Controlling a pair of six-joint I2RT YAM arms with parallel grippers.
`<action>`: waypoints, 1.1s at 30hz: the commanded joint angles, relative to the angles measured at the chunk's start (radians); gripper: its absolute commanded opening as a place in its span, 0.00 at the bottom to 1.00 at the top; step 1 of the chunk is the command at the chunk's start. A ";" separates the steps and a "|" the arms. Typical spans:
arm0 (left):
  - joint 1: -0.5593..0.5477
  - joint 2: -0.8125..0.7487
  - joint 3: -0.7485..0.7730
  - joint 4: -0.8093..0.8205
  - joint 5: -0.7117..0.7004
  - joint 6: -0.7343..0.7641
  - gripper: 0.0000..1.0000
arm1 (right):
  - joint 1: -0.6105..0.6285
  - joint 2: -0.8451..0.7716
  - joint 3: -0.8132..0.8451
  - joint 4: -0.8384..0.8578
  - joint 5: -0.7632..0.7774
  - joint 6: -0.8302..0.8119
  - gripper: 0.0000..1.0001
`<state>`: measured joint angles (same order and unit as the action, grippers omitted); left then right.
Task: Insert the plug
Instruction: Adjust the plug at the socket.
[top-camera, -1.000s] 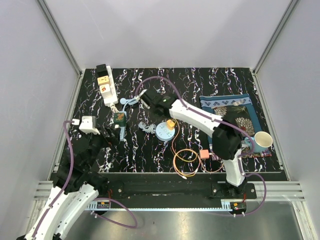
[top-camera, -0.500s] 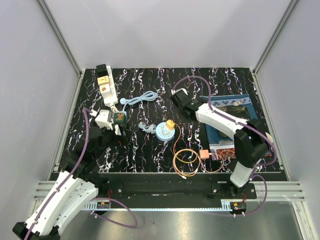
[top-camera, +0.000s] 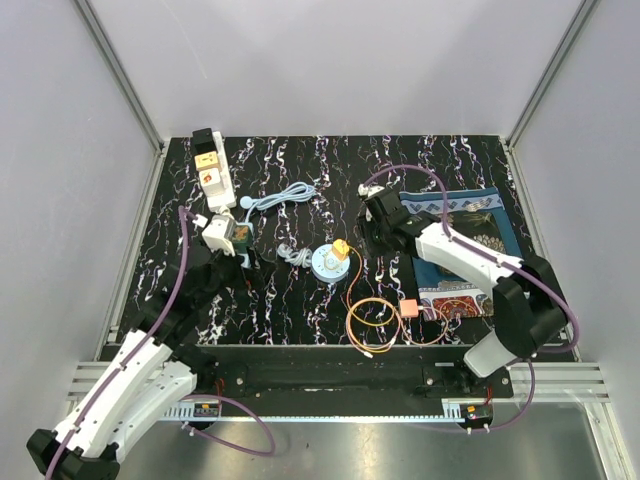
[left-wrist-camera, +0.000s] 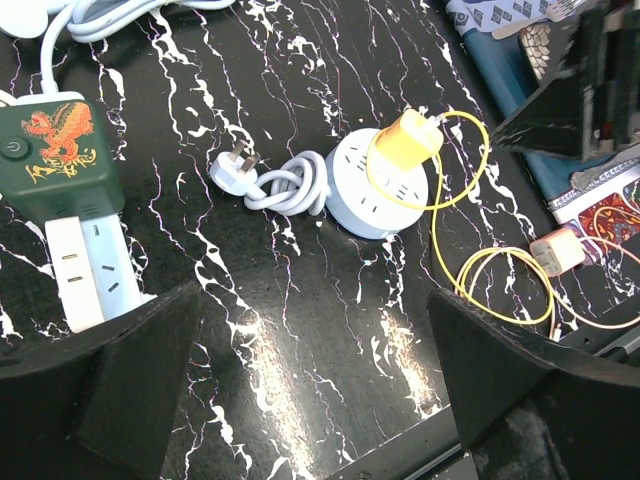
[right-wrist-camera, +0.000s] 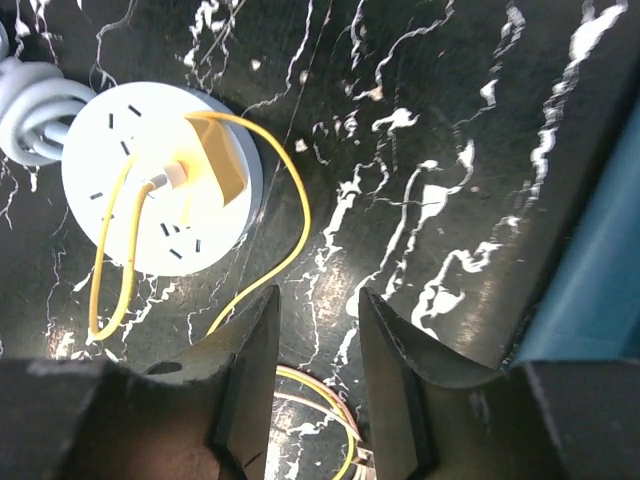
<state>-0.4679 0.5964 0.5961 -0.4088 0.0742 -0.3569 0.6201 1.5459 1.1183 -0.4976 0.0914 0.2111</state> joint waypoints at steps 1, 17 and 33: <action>-0.003 -0.036 0.022 0.033 0.015 -0.013 0.99 | -0.022 0.052 -0.038 0.152 -0.128 0.022 0.42; -0.005 -0.129 0.051 -0.067 -0.037 -0.019 0.99 | -0.049 0.261 0.047 0.286 -0.174 -0.012 0.15; -0.005 -0.096 0.008 0.050 -0.045 -0.028 0.99 | -0.152 -0.119 0.063 0.197 0.084 -0.014 0.00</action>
<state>-0.4690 0.4740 0.6006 -0.4313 0.0383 -0.3779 0.5503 1.4948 1.2541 -0.2913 0.0368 0.1551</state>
